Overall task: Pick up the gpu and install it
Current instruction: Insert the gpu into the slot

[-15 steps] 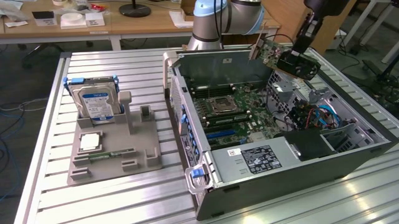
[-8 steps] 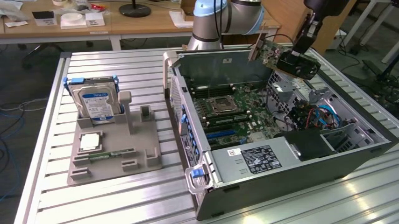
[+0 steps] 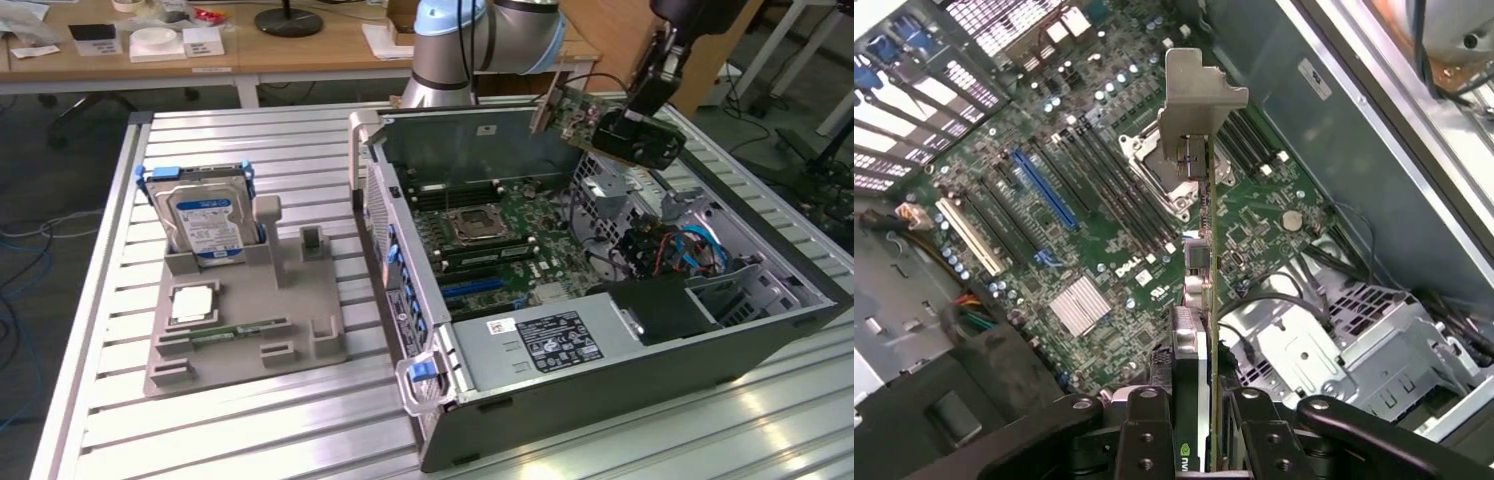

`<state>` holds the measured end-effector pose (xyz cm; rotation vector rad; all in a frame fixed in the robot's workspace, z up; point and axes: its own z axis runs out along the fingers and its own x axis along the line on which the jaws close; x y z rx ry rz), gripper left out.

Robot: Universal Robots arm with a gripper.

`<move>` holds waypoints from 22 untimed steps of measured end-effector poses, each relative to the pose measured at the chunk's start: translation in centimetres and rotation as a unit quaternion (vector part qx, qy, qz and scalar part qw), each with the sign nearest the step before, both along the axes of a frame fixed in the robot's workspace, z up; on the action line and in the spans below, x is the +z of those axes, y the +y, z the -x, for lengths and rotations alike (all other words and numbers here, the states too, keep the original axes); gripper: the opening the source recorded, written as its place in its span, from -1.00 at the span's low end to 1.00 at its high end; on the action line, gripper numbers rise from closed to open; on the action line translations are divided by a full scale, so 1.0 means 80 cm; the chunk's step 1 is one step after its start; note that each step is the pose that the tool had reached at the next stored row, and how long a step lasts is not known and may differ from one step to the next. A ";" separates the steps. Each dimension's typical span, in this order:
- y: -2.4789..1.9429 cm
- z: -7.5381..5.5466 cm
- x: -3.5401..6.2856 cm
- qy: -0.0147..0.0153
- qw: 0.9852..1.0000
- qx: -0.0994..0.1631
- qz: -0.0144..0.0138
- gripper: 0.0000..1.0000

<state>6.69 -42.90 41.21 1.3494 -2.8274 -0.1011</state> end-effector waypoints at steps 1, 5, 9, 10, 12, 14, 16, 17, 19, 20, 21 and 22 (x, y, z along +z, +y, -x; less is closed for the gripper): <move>0.0000 0.000 0.000 0.000 1.000 0.004 0.000 -0.46; 0.0000 0.000 0.000 0.000 1.000 0.025 0.000 -0.46; 0.0000 0.000 0.000 0.000 0.999 0.046 0.000 -0.46; 0.0000 0.000 0.000 0.000 0.999 0.050 0.000 -0.46; 0.0000 0.000 0.000 0.000 0.998 0.059 0.000 -0.46; 0.0000 0.000 -0.001 0.000 0.998 0.068 0.000 -0.46; 0.0000 0.000 -0.001 0.000 0.997 0.078 0.000 -0.46; 0.0000 0.000 -0.001 0.000 0.996 0.084 0.000 -0.46; 0.0000 0.000 -0.001 0.000 0.995 0.095 0.000 -0.46; 0.0000 0.000 -0.001 0.000 0.995 0.100 0.000 -0.46; 0.0000 0.000 -0.001 0.000 0.994 0.105 0.000 -0.46; 0.0000 0.000 -0.001 0.000 0.993 0.115 0.000 -0.46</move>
